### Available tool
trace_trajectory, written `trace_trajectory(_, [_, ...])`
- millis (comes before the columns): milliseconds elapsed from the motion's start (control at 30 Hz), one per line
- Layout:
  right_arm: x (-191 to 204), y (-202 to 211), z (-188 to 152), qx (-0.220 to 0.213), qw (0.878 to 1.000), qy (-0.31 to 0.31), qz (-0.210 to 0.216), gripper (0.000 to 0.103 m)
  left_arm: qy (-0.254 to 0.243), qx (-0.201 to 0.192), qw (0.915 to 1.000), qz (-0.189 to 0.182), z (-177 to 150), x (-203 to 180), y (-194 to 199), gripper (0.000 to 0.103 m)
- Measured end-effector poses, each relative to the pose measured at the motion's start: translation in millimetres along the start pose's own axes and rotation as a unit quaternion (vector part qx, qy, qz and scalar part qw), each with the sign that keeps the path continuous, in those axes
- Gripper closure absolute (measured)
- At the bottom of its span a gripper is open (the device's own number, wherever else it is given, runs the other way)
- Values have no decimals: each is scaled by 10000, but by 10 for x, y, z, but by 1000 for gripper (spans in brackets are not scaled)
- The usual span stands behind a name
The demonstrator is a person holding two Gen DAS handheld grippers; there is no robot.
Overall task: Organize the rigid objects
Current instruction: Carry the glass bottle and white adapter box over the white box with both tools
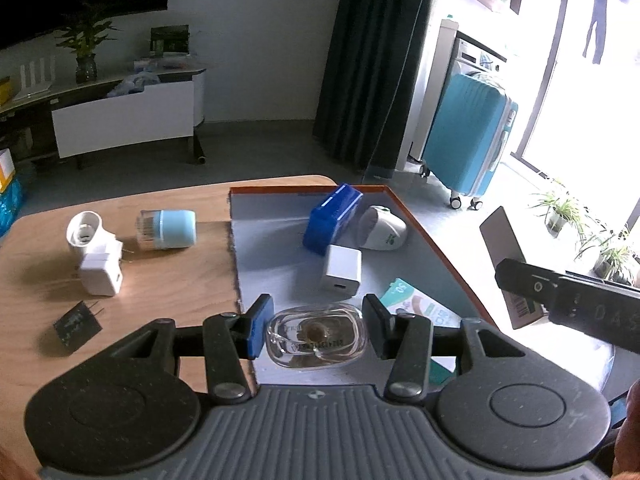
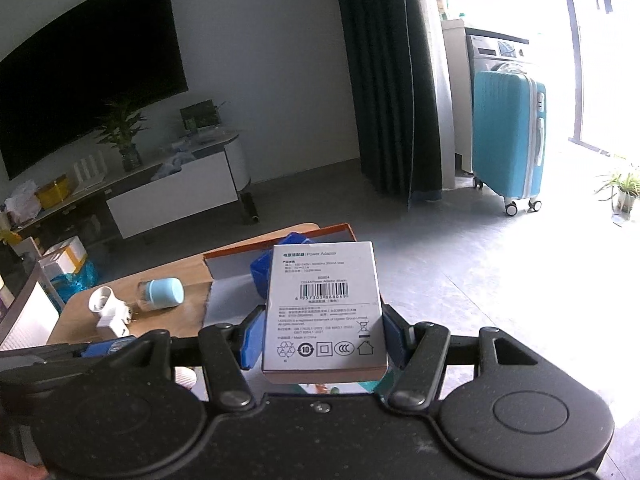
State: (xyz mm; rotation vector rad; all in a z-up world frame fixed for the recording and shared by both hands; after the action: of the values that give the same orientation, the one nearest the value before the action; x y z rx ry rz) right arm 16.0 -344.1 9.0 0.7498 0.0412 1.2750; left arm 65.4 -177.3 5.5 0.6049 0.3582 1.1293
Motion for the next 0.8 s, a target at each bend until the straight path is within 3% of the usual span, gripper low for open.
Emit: trace_trajectory(800, [-35, -331, 140, 147, 9997, 204, 16, 31, -67, 111, 9999, -100, 22, -169, -158, 54])
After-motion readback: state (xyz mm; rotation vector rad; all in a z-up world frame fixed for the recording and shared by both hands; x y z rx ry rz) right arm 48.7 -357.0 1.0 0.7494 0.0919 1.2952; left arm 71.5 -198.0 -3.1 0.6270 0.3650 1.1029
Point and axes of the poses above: each gripper's, at about its wrist camera, not at the fingertips, and y roughly against the way its jaws point, x to its left, z to its top, the point moved 4 cm from there along -y, roughly the way its jaws point, and after that the axes turned 12 degrees about -y, right-handed, at the moved point
